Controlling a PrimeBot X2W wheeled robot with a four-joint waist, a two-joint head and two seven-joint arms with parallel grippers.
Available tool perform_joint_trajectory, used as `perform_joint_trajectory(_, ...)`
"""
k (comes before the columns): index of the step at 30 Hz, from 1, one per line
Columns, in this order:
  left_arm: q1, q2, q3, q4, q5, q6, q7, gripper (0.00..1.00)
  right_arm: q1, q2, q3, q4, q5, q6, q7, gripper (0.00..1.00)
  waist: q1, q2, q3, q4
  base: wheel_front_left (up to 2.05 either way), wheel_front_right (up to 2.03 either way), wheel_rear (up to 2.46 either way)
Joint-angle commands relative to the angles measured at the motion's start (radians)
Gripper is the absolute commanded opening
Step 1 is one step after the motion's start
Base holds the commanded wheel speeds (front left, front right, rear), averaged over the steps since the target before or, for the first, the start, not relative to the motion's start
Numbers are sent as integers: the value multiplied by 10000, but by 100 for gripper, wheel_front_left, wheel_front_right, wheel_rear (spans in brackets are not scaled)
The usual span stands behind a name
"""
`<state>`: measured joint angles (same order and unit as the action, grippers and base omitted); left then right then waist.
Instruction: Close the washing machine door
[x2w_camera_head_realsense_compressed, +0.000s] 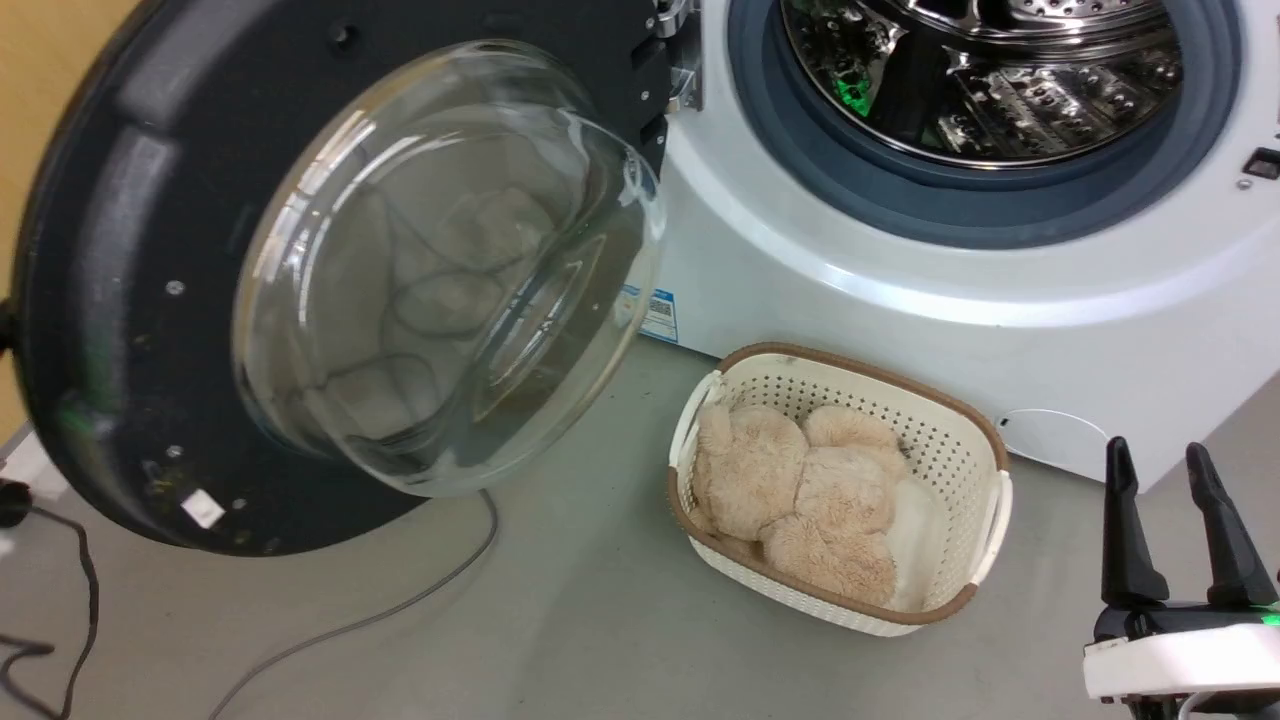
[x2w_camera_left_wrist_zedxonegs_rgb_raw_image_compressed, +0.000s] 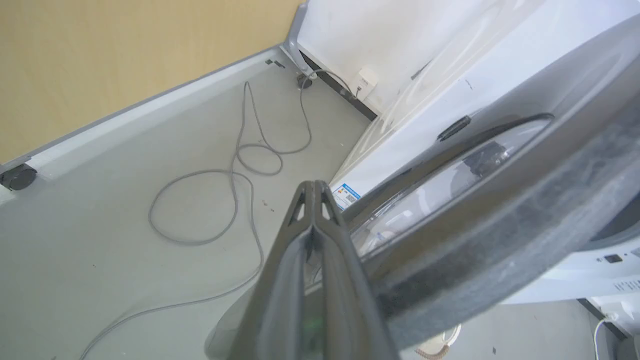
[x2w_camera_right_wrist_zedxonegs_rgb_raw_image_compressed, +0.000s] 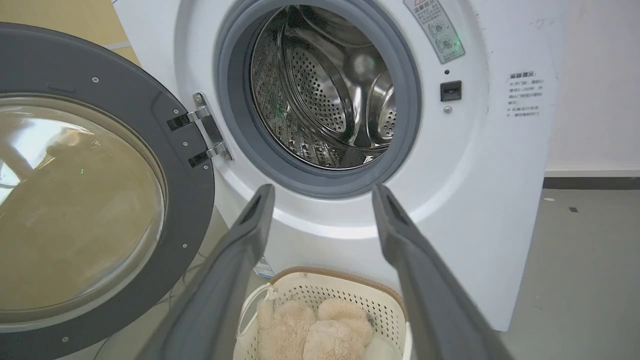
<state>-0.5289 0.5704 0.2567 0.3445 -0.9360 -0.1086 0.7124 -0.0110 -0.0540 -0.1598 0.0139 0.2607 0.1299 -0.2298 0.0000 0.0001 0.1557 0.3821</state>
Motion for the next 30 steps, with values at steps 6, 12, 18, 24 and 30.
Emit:
perform_joint_trajectory(6, 1252, 852, -1369, -2228, -1499, -160, 359, 0, -198, 36, -211, 40, 236, 8, -205, 100, 0, -1, 73, 285, 0, 0, 0)
perform_joint_trajectory(12, 1964, 1263, -2727, -3871, -2720, -220, 549, 0, -195, 38, -322, 114, 363, 8, -320, 100, 0, -1, 50, 469, 0, 0, 0)
perform_joint_trajectory(18, 2095, 1028, -4500, -5066, -3193, -220, 670, 0, -182, 38, -273, 144, 262, 8, -320, 100, 0, -1, -57, 316, 0, 0, 0)
perform_joint_trajectory(24, 1689, 414, -5909, -5955, -3883, -220, 530, 0, -167, 38, -309, 132, 113, 8, -320, 100, 0, -1, -54, -39, 0, 0, 0)
perform_joint_trajectory(30, 996, -810, -7065, -6166, -4372, -220, -105, 0, -325, 38, -257, 110, 4, 8, -320, 100, 0, -1, 146, -565, 0, 0, 0)
